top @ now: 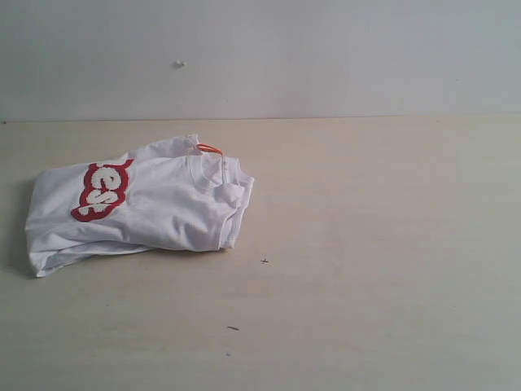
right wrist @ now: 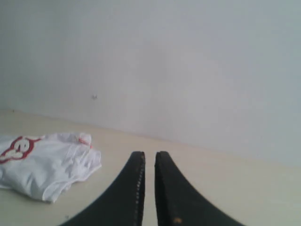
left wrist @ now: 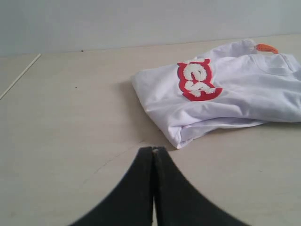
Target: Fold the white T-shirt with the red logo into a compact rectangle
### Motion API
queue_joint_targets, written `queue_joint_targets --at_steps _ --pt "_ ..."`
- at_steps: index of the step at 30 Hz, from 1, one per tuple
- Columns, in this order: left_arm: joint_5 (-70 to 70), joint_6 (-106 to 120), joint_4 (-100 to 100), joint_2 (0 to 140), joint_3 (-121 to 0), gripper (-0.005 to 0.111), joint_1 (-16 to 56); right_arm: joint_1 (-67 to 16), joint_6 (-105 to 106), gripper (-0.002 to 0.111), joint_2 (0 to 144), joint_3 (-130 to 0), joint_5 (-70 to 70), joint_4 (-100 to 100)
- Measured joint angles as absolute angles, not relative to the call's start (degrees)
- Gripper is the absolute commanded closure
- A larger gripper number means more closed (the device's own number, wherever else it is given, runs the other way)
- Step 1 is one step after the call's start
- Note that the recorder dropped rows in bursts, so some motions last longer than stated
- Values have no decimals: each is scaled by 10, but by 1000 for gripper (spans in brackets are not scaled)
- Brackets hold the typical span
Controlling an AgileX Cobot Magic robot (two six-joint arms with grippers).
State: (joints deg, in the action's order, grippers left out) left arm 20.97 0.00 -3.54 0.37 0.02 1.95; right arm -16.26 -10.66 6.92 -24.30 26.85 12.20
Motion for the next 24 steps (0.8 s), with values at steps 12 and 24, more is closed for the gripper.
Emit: queue_joint_targets --at_steps 12,24 --pt "210 0 -34 4 0 107 20 -124 -107 98 9 -196 295 89" --pt "210 0 -34 4 0 107 20 -15 -107 98 2 -85 240 89"
